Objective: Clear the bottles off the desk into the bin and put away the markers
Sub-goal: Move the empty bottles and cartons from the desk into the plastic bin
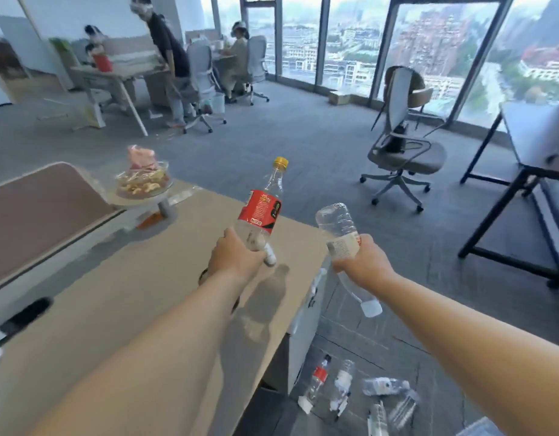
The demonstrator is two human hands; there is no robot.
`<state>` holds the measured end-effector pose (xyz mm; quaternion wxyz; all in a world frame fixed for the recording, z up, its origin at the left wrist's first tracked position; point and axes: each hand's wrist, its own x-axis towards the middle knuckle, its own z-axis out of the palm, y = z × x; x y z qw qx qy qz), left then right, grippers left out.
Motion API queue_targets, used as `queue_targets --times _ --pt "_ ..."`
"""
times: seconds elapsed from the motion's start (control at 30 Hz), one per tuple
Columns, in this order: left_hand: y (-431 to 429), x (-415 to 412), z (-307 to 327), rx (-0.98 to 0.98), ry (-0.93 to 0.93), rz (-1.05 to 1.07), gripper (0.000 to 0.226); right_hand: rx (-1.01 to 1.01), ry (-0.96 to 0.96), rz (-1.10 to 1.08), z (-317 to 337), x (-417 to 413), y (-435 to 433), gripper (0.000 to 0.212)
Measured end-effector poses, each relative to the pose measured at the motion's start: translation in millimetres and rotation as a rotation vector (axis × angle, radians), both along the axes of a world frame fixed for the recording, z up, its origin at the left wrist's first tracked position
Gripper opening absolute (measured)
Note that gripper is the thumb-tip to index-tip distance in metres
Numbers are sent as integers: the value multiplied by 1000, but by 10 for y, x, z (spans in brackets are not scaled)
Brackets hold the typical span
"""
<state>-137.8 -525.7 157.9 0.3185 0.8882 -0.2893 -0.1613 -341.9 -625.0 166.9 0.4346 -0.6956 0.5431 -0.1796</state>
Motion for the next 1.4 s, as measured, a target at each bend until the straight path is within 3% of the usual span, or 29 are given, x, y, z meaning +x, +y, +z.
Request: queue_targets --times 0.23,0.37,0.53,0.67,0.77,1.03,1.13,1.2,1.27,1.4 --pt "-1402 -1835 -247 63 -45 -439 55 219 -14 -505 -534 -2226 -812 60" --pt "-1781 -3057 -748 159 -56 -691 63 474 -63 -830 -1077 -3540 -656 81" --pt "-1865 -4315 -1356 384 -193 -1030 64 684 -57 -1082 -1758 -4629 -236 69" --pt "-1811 -4837 -1861 565 -200 -1101 54 716 31 -1169 -2147 -5050 -97 84" --pt "-1775 -5058 -2165 638 -200 -1128 65 707 54 -1198 -2463 -5313 -61 88" --pt "-1783 -5515 -2576 695 -108 -1092 75 819 -81 -1274 -3138 -5592 159 64" --pt "-1731 -5617 -2699 741 -43 -1100 92 863 -104 -1265 -3270 -5592 262 42" --pt "-1687 -5674 -2734 755 -28 -1105 87 877 -98 -1273 -3312 -5589 317 34" --pt "-1654 -5720 -2735 734 18 -1115 82 885 -110 -1274 -3299 -5575 346 34" --pt "-1635 -5718 -2660 679 113 -1197 105 874 -127 -1264 -3208 -5529 321 46"
